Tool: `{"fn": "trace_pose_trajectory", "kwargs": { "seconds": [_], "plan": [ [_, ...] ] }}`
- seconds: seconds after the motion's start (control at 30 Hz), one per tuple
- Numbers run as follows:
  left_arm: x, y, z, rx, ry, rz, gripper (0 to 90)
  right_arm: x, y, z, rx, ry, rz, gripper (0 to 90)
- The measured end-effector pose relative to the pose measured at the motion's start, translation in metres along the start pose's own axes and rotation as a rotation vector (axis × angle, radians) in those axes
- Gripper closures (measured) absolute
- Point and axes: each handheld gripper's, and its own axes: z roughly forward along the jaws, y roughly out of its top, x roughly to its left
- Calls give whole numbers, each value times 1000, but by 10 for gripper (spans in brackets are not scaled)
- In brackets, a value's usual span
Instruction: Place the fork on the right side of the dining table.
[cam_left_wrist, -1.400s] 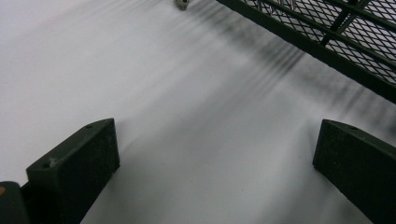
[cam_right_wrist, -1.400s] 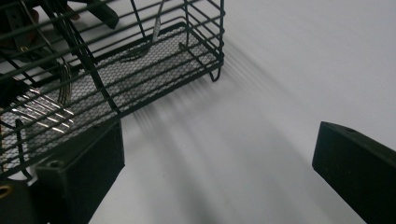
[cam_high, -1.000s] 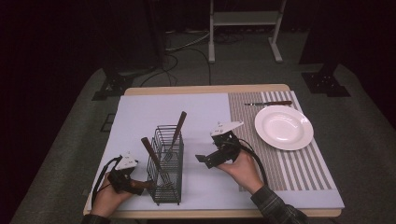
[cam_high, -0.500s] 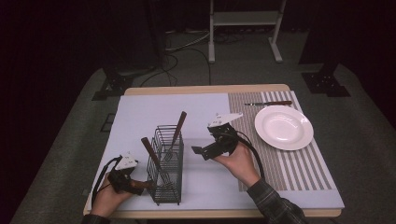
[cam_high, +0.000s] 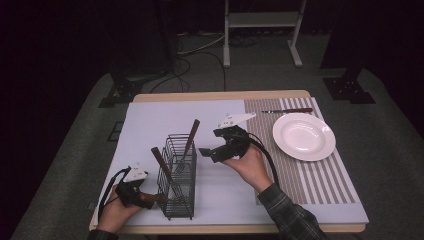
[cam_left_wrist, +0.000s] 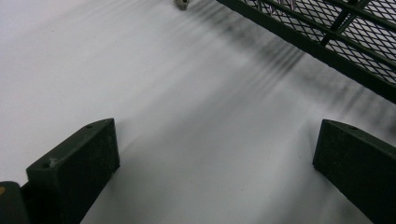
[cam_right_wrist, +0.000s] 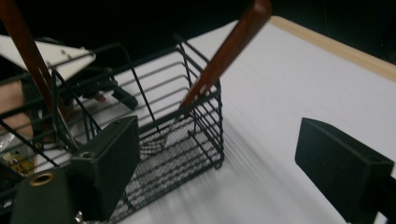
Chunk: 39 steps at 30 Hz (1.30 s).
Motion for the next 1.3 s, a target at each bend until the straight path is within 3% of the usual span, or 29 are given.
{"fn": "trace_pose_trajectory", "kwargs": {
  "seconds": [0.27,0.33,0.53,0.77,0.97,1.3],
  "plan": [
    [0,0,0,0,-1,0,0,-3,10,8,-25,21,24,152],
    [0,0,0,0,-1,0,0,-5,14,10,-43,30,32,199],
    [0,0,0,-2,0,-1,0,-8,21,16,-56,35,36,233],
    [0,0,0,-1,-1,-2,0,-13,28,26,-87,47,67,341],
    [0,0,0,-1,-1,-2,0,-14,35,28,-105,44,63,431],
    [0,0,0,-1,-1,-2,0,-16,39,31,-95,21,76,648]
  ]
}}
